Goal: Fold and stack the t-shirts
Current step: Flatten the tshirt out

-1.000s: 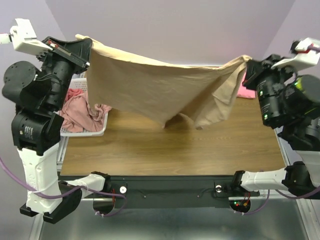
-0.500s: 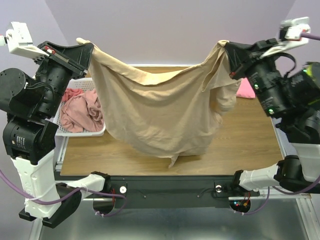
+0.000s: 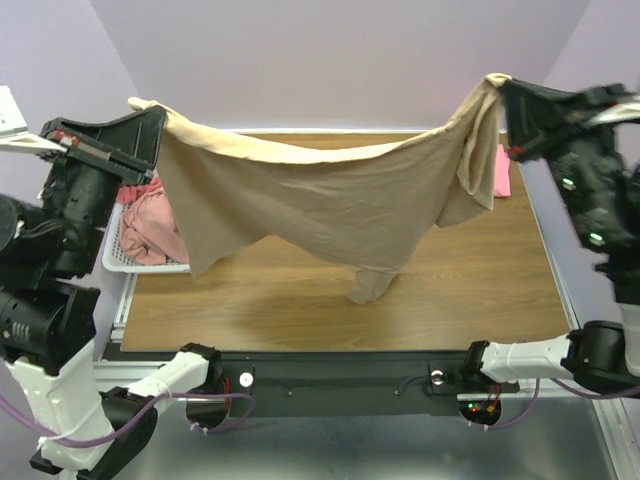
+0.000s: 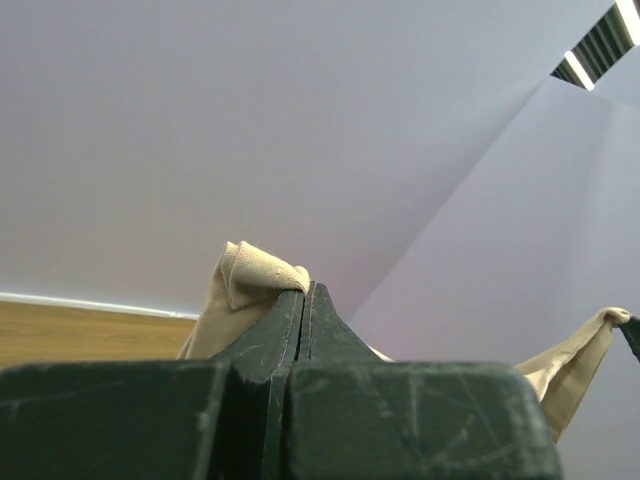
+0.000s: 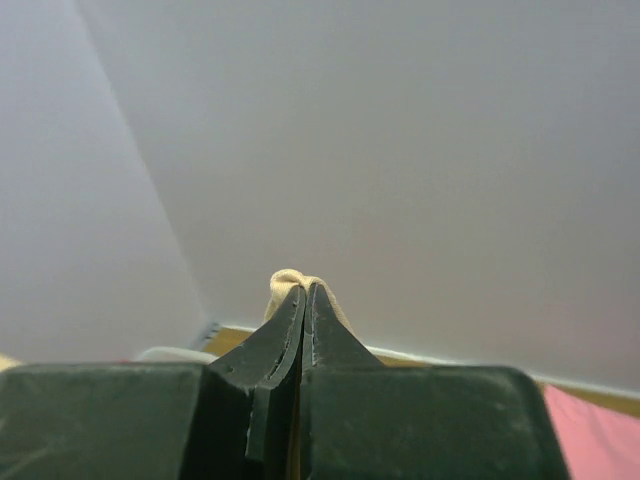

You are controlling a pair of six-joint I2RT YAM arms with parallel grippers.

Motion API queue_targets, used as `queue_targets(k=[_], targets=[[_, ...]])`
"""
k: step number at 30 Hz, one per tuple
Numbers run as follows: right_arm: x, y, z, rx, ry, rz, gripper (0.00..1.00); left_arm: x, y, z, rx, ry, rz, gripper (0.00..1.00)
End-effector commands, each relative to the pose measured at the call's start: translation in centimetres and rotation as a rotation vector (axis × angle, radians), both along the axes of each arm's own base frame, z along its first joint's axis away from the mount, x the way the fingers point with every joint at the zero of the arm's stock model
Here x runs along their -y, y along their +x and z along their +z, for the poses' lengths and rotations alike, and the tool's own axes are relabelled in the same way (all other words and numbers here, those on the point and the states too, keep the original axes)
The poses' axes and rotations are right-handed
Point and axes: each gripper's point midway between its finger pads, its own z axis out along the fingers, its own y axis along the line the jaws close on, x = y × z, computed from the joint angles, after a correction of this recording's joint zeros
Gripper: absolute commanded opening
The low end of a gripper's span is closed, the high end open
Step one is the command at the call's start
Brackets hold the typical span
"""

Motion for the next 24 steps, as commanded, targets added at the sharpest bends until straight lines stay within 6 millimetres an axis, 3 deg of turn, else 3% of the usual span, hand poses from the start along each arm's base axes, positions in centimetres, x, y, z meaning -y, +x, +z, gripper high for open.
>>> queue_targets(k=[1, 2, 5, 6, 7, 8, 9, 10, 11, 13, 15, 16, 17, 18, 19, 20, 23, 24], targets=[[-3.0, 5.9, -4.3, -0.124, -0.164, -0.288, 0.00, 0.2, 6.3, -2.5, -0.089, 0.002, 0.090, 0.00], [-3.9, 7.4, -5.9, -0.173, -0.211, -0.379, 0.00, 0.7, 8.9, -4.1, -0.140, 0.026, 0.105, 0.00], [-4.5, 10.0, -5.9, -0.155, -0.238, -0.446, 0.00, 0.7, 12.9, -6.3, -0.212, 0.051, 0.166, 0.00], [-3.5, 12.7, -6.4, -0.164, -0.229, -0.502, 0.00, 0.5, 15.4, -7.6, -0.257, 0.071, 0.215, 0.00], [-3.2, 14.2, -6.9, -0.170, -0.230, -0.526, 0.00, 0.3, 16.5, -8.0, -0.275, 0.080, 0.245, 0.00], [-3.0, 15.9, -7.3, -0.168, -0.242, -0.530, 0.00, 0.2, 17.4, -8.3, -0.288, 0.089, 0.263, 0.00], [-2.4, 19.1, -8.7, -0.182, -0.258, -0.545, 0.00, 0.1, 19.1, -8.5, -0.292, 0.112, 0.294, 0.00], [-2.3, 20.6, -9.3, -0.189, -0.264, -0.543, 0.00, 0.0, 19.9, -8.6, -0.294, 0.119, 0.309, 0.00], [-0.9, 22.4, -10.0, -0.201, -0.269, -0.571, 0.00, -0.2, 20.4, -7.6, -0.269, 0.126, 0.322, 0.00], [-1.9, 26.2, -11.7, -0.209, -0.266, -0.538, 0.00, -0.2, 23.2, -8.6, -0.291, 0.143, 0.345, 0.00], [-0.5, 28.9, -11.1, -0.172, -0.215, -0.554, 0.00, 0.3, 25.7, -7.8, -0.266, 0.159, 0.337, 0.00], [-0.6, 29.7, -10.6, -0.144, -0.210, -0.536, 0.00, -0.2, 26.5, -7.4, -0.254, 0.158, 0.342, 0.00], [-0.7, 30.8, -9.4, -0.105, -0.194, -0.531, 0.00, -0.4, 26.1, -4.9, -0.190, 0.144, 0.332, 0.00], [0.2, 31.3, -8.5, -0.076, -0.192, -0.549, 0.00, 0.2, 27.8, -5.6, -0.191, 0.154, 0.309, 0.00], [0.6, 31.3, -7.0, -0.036, -0.174, -0.561, 0.01, 0.2, 27.9, -4.9, -0.166, 0.153, 0.304, 0.00], [1.1, 31.0, -4.8, 0.023, -0.179, -0.584, 0.01, 0.2, 27.8, -3.8, -0.122, 0.145, 0.297, 0.00], [1.3, 29.3, -2.2, 0.102, -0.174, -0.571, 0.00, 0.6, 27.3, -3.4, -0.093, 0.146, 0.274, 0.00], [1.5, 28.1, -1.7, 0.110, -0.168, -0.554, 0.00, 0.6, 25.8, -2.0, -0.055, 0.135, 0.258, 0.00]])
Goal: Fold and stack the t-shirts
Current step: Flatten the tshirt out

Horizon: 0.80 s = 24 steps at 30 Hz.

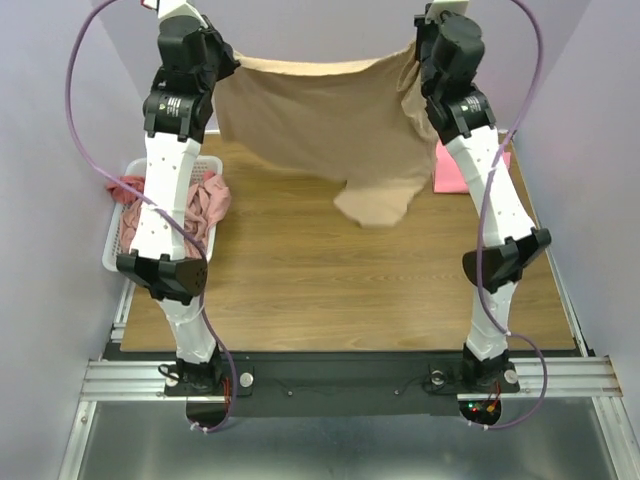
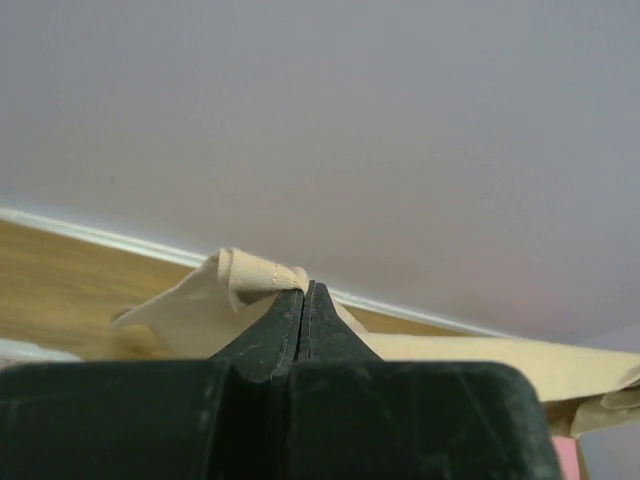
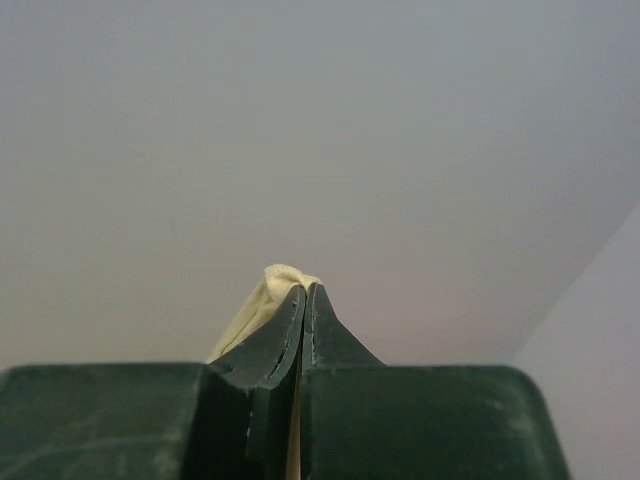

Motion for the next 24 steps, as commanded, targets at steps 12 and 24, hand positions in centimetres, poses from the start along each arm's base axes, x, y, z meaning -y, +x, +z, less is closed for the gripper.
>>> queue_targets(k=[12, 24], targets=[[2.6, -20.3, 11.8, 0.284, 0.143, 0.305, 0.00, 0.1, -17.7, 11.6, 0.337, -0.099, -0.179, 0.00], [4.5, -41.2, 20.5, 0.506, 0.211, 0.679, 0.00, 0.8, -37.1, 18.2, 0.610, -0.156, -0.492, 0.00]])
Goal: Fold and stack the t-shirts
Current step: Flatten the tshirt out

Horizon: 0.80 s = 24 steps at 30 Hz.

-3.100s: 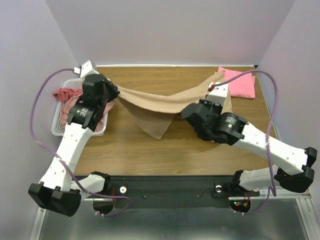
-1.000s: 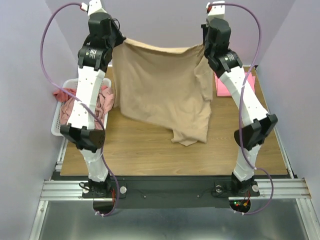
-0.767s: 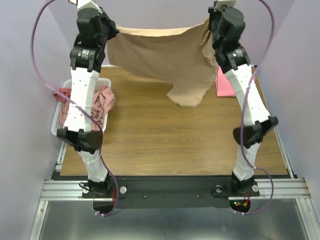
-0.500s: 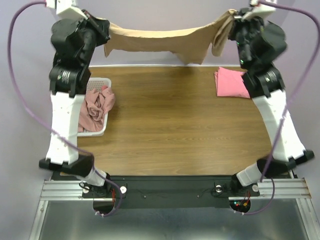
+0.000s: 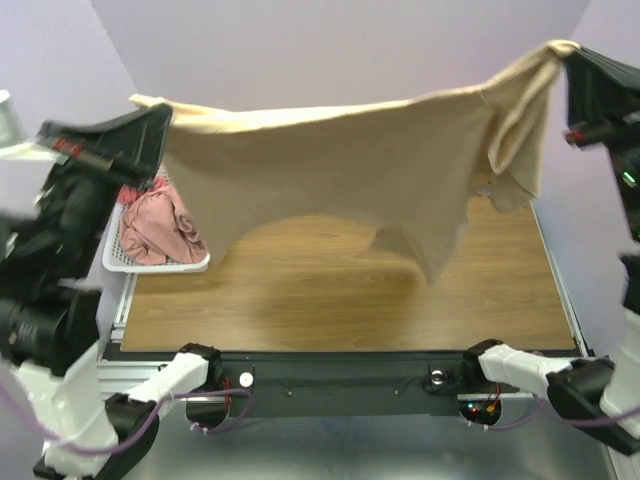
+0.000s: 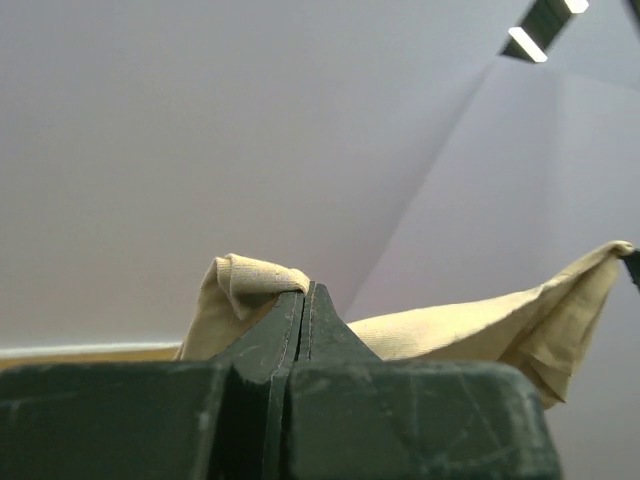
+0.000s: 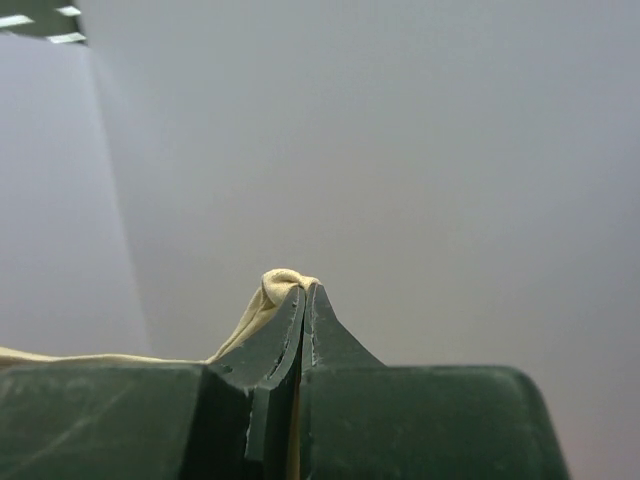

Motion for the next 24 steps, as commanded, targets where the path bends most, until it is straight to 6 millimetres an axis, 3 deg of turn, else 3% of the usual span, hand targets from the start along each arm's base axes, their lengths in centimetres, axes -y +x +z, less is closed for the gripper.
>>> queue_targets(k=[1, 4, 7, 9, 10, 14, 15, 16, 17, 18, 19, 20, 21, 22, 23, 24], targets=[[0.4, -9.2, 2.8, 0.142, 0.032, 0.182, 0.00, 1.2, -6.5, 3.6, 0.163, 0.000, -0.158, 0.00], [-0.3, -10.1, 2.7, 0.153, 0.009, 0.236, 0.00, 0.9, -7.2, 3.8, 0.171, -0.007, -0.152, 0.00], [-0.4, -7.9, 1.8, 0.112, 0.000, 0.192, 0.00, 0.7, -6.2, 3.2, 0.150, -0.007, -0.126, 0.00], [-0.4, -4.3, 0.3, 0.045, -0.008, 0.115, 0.00, 0.5, -3.7, 1.6, 0.094, -0.008, -0.080, 0.00], [-0.8, -1.6, -1.1, -0.017, -0.006, 0.077, 0.00, 0.4, -2.5, 0.8, 0.067, -0.006, -0.058, 0.00], [-1.1, 4.6, -4.9, -0.113, -0.080, -0.050, 0.00, 0.4, 4.9, -5.5, -0.101, -0.009, 0.044, 0.00], [-1.6, 7.9, -8.1, -0.197, -0.115, -0.096, 0.00, 0.6, 8.0, -8.8, -0.181, -0.018, 0.071, 0.00], [-1.6, 9.4, -9.1, -0.206, -0.130, -0.133, 0.00, 0.0, 9.7, -10.5, -0.221, -0.038, 0.127, 0.00], [-1.2, 11.0, -10.6, -0.237, -0.135, -0.190, 0.00, 0.5, 12.1, -14.9, -0.311, -0.034, 0.135, 0.00], [-1.3, 12.7, -12.7, -0.273, -0.149, -0.220, 0.00, 0.5, 14.3, -16.1, -0.305, -0.048, 0.161, 0.00], [-1.8, 15.3, -16.1, -0.315, -0.181, -0.254, 0.01, 0.9, 15.8, -18.2, -0.338, -0.042, 0.161, 0.00], [-2.3, 17.9, -20.4, -0.377, -0.229, -0.289, 0.00, 1.5, 18.8, -22.8, -0.431, -0.004, 0.179, 0.00], [-2.1, 17.9, -20.5, -0.376, -0.239, -0.302, 0.00, 1.6, 20.2, -25.0, -0.475, 0.020, 0.193, 0.00], [-2.8, 20.1, -24.6, -0.422, -0.276, -0.312, 0.01, 1.6, 21.8, -26.8, -0.506, 0.037, 0.221, 0.00], [-3.0, 21.2, -26.6, -0.451, -0.295, -0.320, 0.01, 1.3, 23.3, -28.8, -0.554, 0.060, 0.261, 0.00], [-3.3, 22.3, -28.0, -0.456, -0.301, -0.317, 0.01, 1.1, 24.8, -29.4, -0.575, 0.071, 0.287, 0.01]])
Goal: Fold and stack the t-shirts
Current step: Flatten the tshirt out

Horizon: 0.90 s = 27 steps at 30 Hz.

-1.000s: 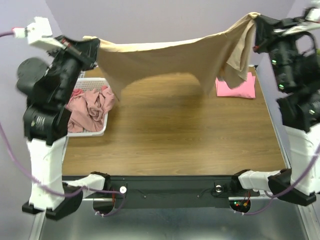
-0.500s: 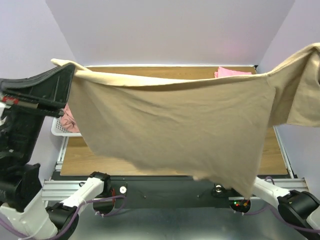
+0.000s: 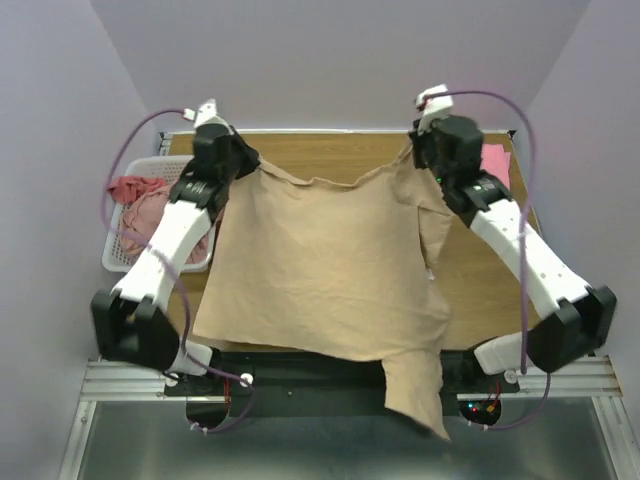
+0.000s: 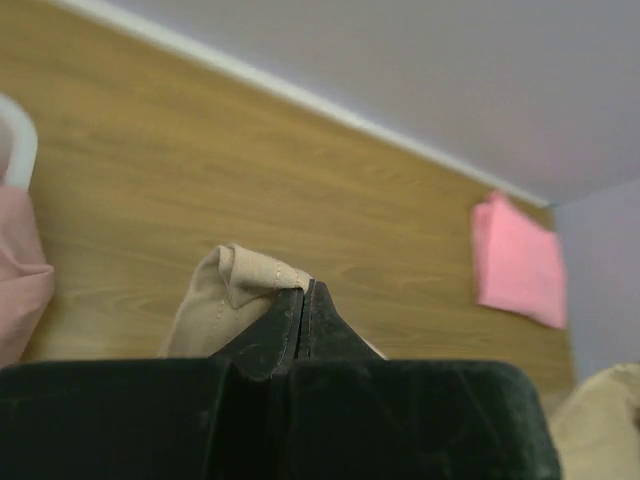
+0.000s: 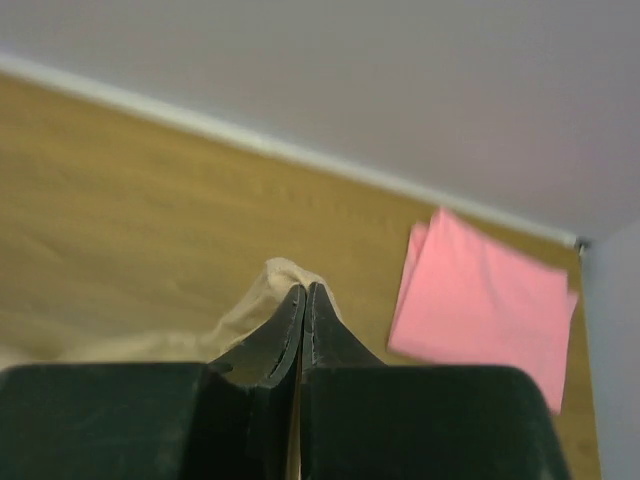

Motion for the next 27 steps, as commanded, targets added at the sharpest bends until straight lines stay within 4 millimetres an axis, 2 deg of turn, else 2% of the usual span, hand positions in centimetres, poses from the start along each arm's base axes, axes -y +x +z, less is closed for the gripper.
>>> queue_targets(k=[1, 2, 3, 4, 5, 6, 7, 8, 9, 11, 15, 18, 19, 20, 21, 22, 23, 24, 25, 26, 27], targets=[[1.5, 3.5, -2.0, 0.083, -0.023, -0.104, 0.01, -1.0, 6.8, -5.7, -0.090, 0.093, 0.131, 0.38], [1.0, 5.6, -6.0, 0.006, -0.050, -0.098, 0.01, -1.1, 8.0, -7.2, -0.130, 0.115, 0.142, 0.53], [0.8, 7.0, -8.1, -0.036, -0.046, -0.094, 0.10, -0.8, 10.0, -9.4, -0.190, 0.145, 0.146, 0.98], [0.8, 8.2, -9.8, -0.068, -0.050, -0.105, 0.21, -0.5, 10.8, -10.1, -0.209, 0.162, 0.140, 0.98], [0.3, 10.4, -12.9, -0.127, -0.068, -0.113, 0.31, -0.3, 11.6, -10.8, -0.230, 0.161, 0.138, 0.98], [0.4, 11.2, -14.1, -0.147, -0.076, -0.126, 0.49, 0.1, 12.6, -9.9, -0.210, 0.165, 0.122, 0.98], [0.1, 11.9, -15.1, -0.166, -0.075, -0.129, 0.60, 0.6, 13.3, -11.1, -0.233, 0.168, 0.102, 0.98], [0.0, 12.5, -15.9, -0.182, -0.079, -0.140, 0.69, 0.8, 13.6, -10.9, -0.228, 0.160, 0.101, 0.98], [-0.1, 13.1, -16.7, -0.198, -0.079, -0.144, 0.86, 0.9, 13.9, -10.3, -0.213, 0.160, 0.101, 0.98], [0.1, 13.1, -17.0, -0.208, -0.059, -0.163, 0.98, 1.0, 14.2, -10.3, -0.208, 0.167, 0.099, 0.98], [0.8, 11.6, -16.5, -0.211, -0.023, -0.191, 1.00, 1.8, 13.2, -10.5, -0.215, 0.168, 0.064, 0.99], [2.3, 9.2, -16.2, -0.233, 0.043, -0.263, 1.00, 3.9, 11.0, -12.4, -0.256, 0.191, 0.036, 0.98], [2.7, 7.7, -17.4, -0.290, 0.093, -0.293, 1.00, 4.5, 10.5, -13.0, -0.266, 0.195, 0.027, 0.99], [3.4, 7.1, -17.7, -0.301, 0.113, -0.337, 1.00, 5.1, 9.9, -13.6, -0.279, 0.193, 0.025, 0.99], [3.8, 6.6, -18.2, -0.319, 0.142, -0.366, 1.00, 5.7, 9.1, -15.1, -0.304, 0.213, 0.028, 0.98], [3.8, 5.7, -19.2, -0.364, 0.207, -0.402, 1.00, 6.4, 8.6, -15.7, -0.316, 0.223, 0.019, 0.98], [3.8, 5.0, -20.0, -0.392, 0.232, -0.401, 1.00, 7.7, 7.7, -16.5, -0.335, 0.224, 0.000, 0.98], [2.5, 4.6, -21.0, -0.438, 0.264, -0.341, 1.00, 7.9, 6.8, -18.3, -0.376, 0.230, -0.006, 0.98], [1.7, 4.2, -21.6, -0.464, 0.296, -0.310, 1.00, 8.3, 6.1, -19.0, -0.397, 0.218, -0.026, 0.98], [1.3, 3.7, -23.3, -0.507, 0.301, -0.292, 1.00, 8.5, 5.6, -19.9, -0.416, 0.209, -0.034, 0.98], [0.3, 3.3, -24.1, -0.545, 0.313, -0.246, 1.00, 8.3, 4.6, -21.7, -0.452, 0.201, -0.035, 0.98]])
